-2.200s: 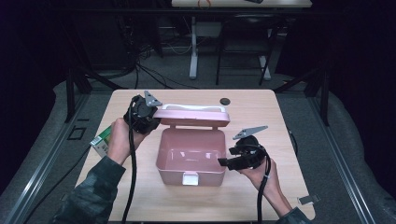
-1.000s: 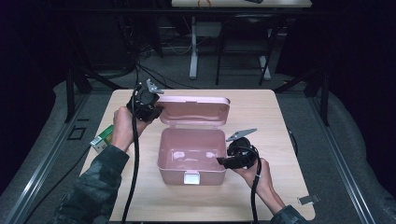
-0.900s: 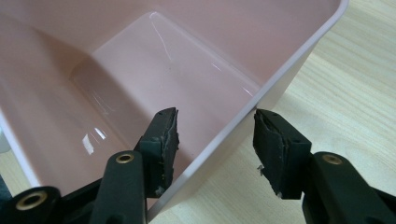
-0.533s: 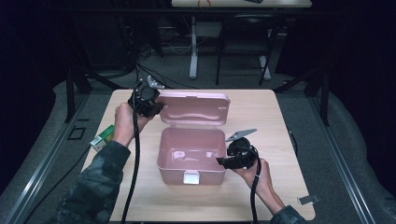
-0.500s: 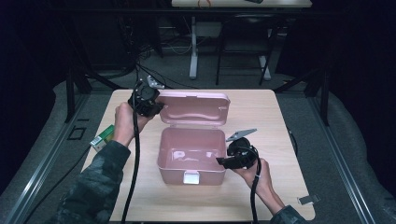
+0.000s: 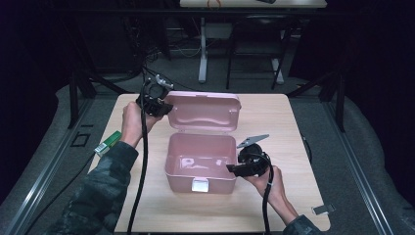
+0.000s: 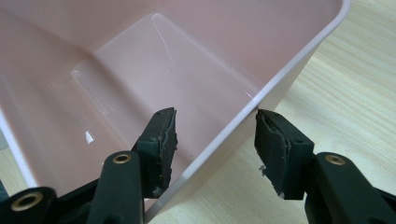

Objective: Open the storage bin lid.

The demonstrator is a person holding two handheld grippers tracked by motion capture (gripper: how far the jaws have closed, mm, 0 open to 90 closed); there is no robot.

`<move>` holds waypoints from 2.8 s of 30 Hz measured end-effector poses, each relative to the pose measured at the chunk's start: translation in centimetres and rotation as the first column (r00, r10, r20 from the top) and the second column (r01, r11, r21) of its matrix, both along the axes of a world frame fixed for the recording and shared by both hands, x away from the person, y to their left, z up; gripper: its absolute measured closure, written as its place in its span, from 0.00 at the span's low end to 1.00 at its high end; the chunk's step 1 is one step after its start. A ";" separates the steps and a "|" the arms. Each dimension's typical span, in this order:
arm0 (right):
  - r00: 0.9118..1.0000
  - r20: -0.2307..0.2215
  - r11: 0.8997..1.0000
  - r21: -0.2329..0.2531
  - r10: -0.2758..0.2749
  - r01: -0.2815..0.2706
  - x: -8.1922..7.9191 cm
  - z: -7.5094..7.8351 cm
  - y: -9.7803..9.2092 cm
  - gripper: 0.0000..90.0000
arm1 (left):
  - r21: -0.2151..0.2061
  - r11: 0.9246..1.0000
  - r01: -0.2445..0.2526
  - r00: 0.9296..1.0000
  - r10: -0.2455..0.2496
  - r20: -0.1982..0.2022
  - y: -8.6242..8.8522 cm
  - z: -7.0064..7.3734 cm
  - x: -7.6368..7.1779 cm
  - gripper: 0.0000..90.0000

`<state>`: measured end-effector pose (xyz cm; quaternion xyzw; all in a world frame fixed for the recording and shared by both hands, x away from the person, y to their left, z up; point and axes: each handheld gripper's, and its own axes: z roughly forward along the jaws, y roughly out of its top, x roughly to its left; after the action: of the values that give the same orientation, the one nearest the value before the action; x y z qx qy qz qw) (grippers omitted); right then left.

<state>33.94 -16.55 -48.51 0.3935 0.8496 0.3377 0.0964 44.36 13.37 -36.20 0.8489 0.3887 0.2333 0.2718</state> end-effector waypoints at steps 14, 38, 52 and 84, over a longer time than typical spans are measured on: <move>1.000 0.003 1.000 0.000 0.007 -0.007 0.2 0.0 -0.1 0.53 | -0.007 0.999 -0.036 0.998 0.036 -0.042 -0.4 -0.2 2.3 0.90; 1.000 0.007 1.000 0.002 0.008 -0.008 0.4 0.0 -0.1 0.53 | -0.032 0.998 -0.050 0.991 0.045 -0.129 -0.3 -1.2 5.7 0.90; 1.000 0.008 1.000 0.015 0.010 -0.010 0.4 -0.1 -0.2 0.53 | -0.033 0.997 -0.068 0.986 0.062 -0.158 -0.3 -2.2 6.9 0.89; 1.000 0.021 1.000 0.015 0.006 -0.006 0.3 -0.1 -0.2 0.53 | -0.030 0.985 -0.168 0.937 0.150 -0.316 -0.7 -7.8 10.4 0.89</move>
<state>34.28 -16.70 -48.65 0.3881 0.8472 0.3483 0.1014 54.78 12.63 -43.97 0.8329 0.5006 0.1062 0.2108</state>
